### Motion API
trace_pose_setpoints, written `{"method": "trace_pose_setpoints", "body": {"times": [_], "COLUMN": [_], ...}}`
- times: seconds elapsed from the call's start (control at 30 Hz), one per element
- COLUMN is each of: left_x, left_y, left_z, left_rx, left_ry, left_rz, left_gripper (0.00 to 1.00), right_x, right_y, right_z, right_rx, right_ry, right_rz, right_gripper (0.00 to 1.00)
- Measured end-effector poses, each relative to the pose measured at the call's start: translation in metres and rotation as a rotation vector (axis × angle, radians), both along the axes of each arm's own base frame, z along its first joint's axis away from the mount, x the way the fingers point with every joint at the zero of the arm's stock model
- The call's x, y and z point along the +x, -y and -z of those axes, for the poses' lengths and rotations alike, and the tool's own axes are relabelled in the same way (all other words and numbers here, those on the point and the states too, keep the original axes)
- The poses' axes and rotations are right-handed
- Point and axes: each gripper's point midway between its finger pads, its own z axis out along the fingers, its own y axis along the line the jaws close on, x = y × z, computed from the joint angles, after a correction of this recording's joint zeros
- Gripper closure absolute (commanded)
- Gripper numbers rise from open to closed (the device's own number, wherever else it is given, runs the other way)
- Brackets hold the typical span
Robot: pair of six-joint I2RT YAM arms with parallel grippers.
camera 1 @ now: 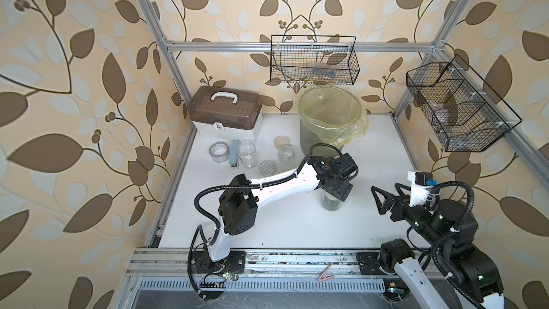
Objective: Empty moldy tea leaves from jars
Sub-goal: Pick up the jar from the center of the board, then unscrew the lid from the jar.
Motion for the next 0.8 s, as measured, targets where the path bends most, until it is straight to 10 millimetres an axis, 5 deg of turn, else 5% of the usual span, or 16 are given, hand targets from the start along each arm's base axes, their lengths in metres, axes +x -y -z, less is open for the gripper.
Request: {"method": "trace_pose_setpoints", "body": {"times": [0.23, 0.5, 0.67, 0.8], "left_x": [0.029, 0.048, 0.047, 0.044], "left_y": [-0.029, -0.040, -0.050, -0.051], "left_z": [-0.080, -0.197, -0.238, -0.245], "left_rx": [-0.174, -0.413, -0.504, -0.527], "left_ry": [0.038, 0.128, 0.156, 0.145], "left_rz": [-0.095, -0.121, -0.122, -0.112], "left_gripper": [0.90, 0.91, 0.92, 0.93], "right_x": [0.015, 0.041, 0.059, 0.075], "right_y": [-0.023, -0.056, -0.075, -0.080], "right_z": [-0.030, -0.051, -0.043, -0.044], "right_rx": [-0.070, -0.303, -0.381, -0.442], "right_ry": [0.223, 0.417, 0.452, 0.495], "right_rz": [-0.138, -0.329, -0.447, -0.460], "right_gripper": [0.00, 0.00, 0.00, 0.00]}}
